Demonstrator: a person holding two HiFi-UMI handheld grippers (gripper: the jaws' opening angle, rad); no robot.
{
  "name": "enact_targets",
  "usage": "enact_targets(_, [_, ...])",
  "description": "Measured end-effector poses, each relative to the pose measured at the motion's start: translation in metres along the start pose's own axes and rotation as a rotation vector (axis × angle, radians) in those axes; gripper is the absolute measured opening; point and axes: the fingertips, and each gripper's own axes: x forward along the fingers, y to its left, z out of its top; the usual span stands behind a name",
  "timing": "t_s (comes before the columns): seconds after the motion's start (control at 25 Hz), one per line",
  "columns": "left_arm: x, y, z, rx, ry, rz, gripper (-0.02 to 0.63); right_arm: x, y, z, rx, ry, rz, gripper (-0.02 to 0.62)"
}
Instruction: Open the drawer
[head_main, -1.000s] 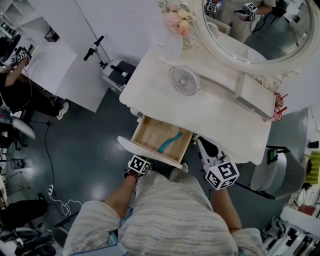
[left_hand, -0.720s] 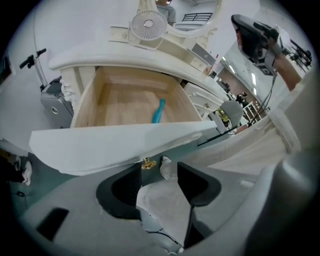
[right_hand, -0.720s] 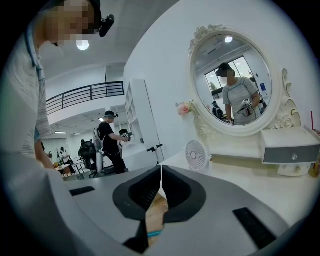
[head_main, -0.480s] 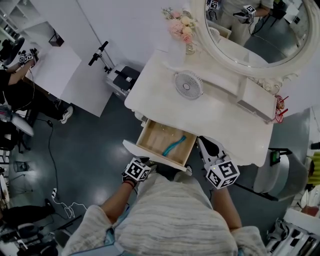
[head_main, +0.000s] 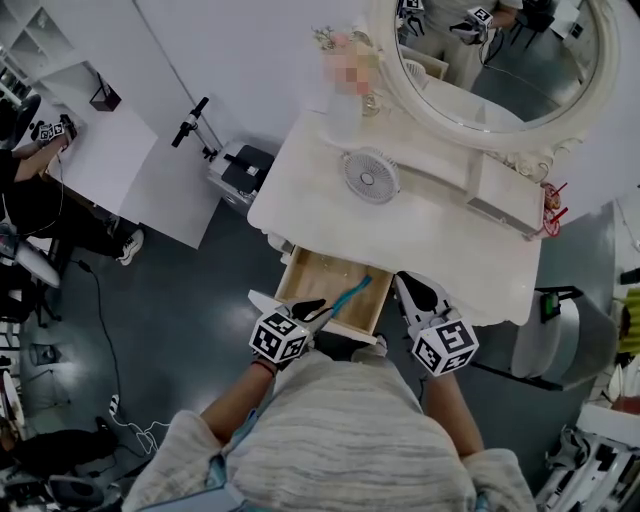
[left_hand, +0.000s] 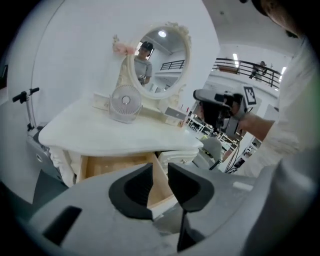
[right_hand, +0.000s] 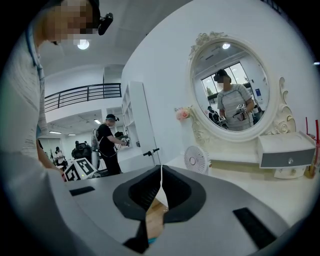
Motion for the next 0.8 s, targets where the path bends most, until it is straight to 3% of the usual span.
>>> enact_targets(0.12, [-0.011,-0.012,0.037,0.049,-0.102,-0.043,0.046,-0.005,0.002,0.002,0.006,-0.012,-0.029,0.011])
enact_targets(0.24, [-0.024,-0.026,0.065,0.092,-0.183,-0.087,0.022,-0.009,0.008,0.004,0.007,-0.022,-0.051,0.011])
enact_targets(0.8, [-0.093,-0.043,0.140,0.208,-0.496,-0.195,0.014,-0.018,0.044,0.016,-0.014,-0.072,-0.108,0.009])
